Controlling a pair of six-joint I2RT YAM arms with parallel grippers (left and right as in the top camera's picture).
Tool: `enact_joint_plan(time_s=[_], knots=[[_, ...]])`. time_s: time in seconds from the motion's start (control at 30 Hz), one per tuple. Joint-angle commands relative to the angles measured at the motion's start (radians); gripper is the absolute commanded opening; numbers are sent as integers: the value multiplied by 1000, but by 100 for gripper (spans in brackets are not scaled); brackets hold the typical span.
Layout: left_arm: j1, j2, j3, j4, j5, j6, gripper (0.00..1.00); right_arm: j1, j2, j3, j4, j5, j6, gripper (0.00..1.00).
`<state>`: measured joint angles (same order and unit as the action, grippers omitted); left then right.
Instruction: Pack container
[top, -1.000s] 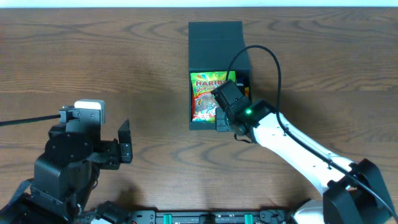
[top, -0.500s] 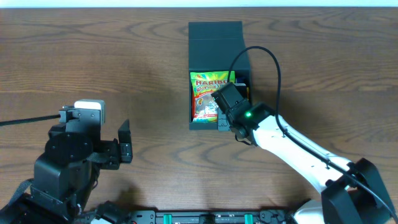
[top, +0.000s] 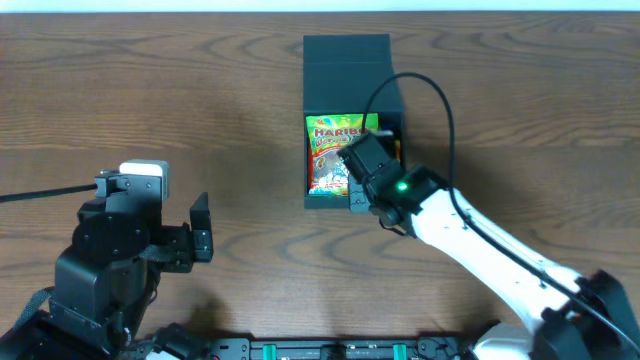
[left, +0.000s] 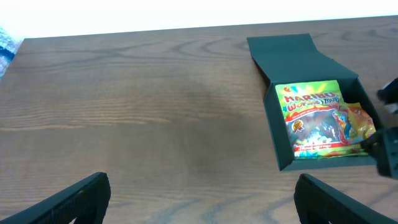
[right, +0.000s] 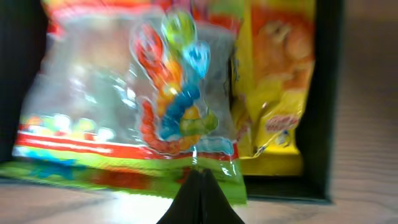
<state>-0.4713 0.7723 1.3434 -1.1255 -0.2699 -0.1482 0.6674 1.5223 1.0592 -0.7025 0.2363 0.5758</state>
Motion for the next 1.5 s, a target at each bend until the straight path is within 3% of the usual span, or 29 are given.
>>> enact_joint_plan(time_s=[0.0,0.3,0.6,0.8,0.97,1.17,1.2,1.27,1.4,1.47], knots=[[6,0,13,-1,-18,18,95,7,-45,41,11,45,-34,2],[6,0,13,-1,-18,18,95,-8,82,40,216,-47,-76,2],[6,0,13,-1,-18,18,95,-5,218,40,224,-61,-67,1],[6,0,13,-1,-18,18,95,-6,74,55,201,-32,-71,2],[6,0,13,-1,-18,18,95,-28,-89,55,120,117,-93,2],[6,0,13,-1,-18,18,95,-198,-120,51,8,183,-103,2],[6,0,13,-1,-18,18,95,-234,-119,51,-2,146,-118,8],[6,0,13,-2,-18,18,95,-286,-119,51,-43,5,-151,30],[6,0,13,-1,-18,18,95,-301,-119,51,-169,-112,-72,46],[6,0,13,-1,-18,18,95,-299,-119,50,-202,-196,-59,49]])
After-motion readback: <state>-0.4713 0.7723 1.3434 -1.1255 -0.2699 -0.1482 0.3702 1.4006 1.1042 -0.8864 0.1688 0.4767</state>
